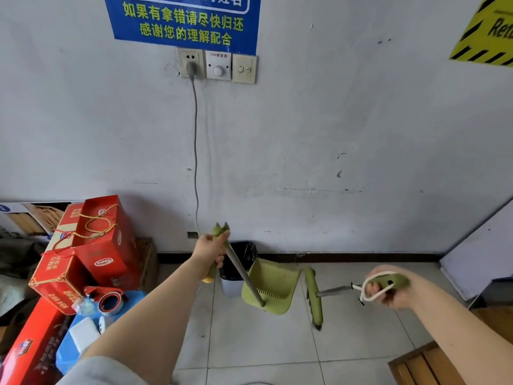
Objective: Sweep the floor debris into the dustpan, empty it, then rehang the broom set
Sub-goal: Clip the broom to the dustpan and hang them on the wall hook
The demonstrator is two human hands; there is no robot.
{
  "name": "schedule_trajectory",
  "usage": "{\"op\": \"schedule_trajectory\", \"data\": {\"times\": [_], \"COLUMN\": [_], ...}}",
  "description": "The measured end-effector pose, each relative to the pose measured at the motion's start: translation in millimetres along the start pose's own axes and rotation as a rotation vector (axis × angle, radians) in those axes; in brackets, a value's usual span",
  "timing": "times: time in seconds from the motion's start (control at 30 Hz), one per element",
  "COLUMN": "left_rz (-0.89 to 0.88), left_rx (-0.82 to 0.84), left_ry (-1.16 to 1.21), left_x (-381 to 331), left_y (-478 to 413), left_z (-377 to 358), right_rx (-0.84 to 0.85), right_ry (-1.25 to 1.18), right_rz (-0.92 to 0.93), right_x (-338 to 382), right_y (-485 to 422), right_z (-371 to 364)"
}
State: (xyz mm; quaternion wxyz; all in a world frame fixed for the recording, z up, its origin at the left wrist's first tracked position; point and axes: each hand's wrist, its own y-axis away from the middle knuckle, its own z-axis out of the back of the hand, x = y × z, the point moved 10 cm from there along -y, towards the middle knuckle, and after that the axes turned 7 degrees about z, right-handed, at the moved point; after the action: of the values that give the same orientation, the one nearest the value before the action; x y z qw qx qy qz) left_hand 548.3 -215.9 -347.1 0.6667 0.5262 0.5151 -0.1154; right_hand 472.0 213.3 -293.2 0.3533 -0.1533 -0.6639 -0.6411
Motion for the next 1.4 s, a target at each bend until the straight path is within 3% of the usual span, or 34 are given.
{"op": "schedule_trajectory", "data": {"times": [0.27,0.5,0.73,0.87,1.1,1.4], "left_rz": [-0.143,-0.479,-0.576,-0.586,-0.584,-0.684], "left_rx": [0.091,0.054,-0.051,0.013,0.138,0.372], "left_ry": [-0.484,-0.941,-1.036,-1.071,-1.184,-1.304], "left_x": [-38,-75,-82,-77,-81,-87], "left_y": [22,53,53,46,19,-6], "left_z": [-93,-163,-183,-208,-246,-293], "right_rx": [-0.028,-0.06,-0.088,-0.077,-0.117,-0.054], "right_ry": [-0.086,-0.06,-0.092,-0.162,-0.513,-0.421], "right_rz": [0.039,0.058,0.081,0.085,0.051,-0.074], "right_x": [20,21,31,39,56,62], "right_y": [7,13,19,13,-10,-46], "right_z": [13,41,65,64,59,32]}}
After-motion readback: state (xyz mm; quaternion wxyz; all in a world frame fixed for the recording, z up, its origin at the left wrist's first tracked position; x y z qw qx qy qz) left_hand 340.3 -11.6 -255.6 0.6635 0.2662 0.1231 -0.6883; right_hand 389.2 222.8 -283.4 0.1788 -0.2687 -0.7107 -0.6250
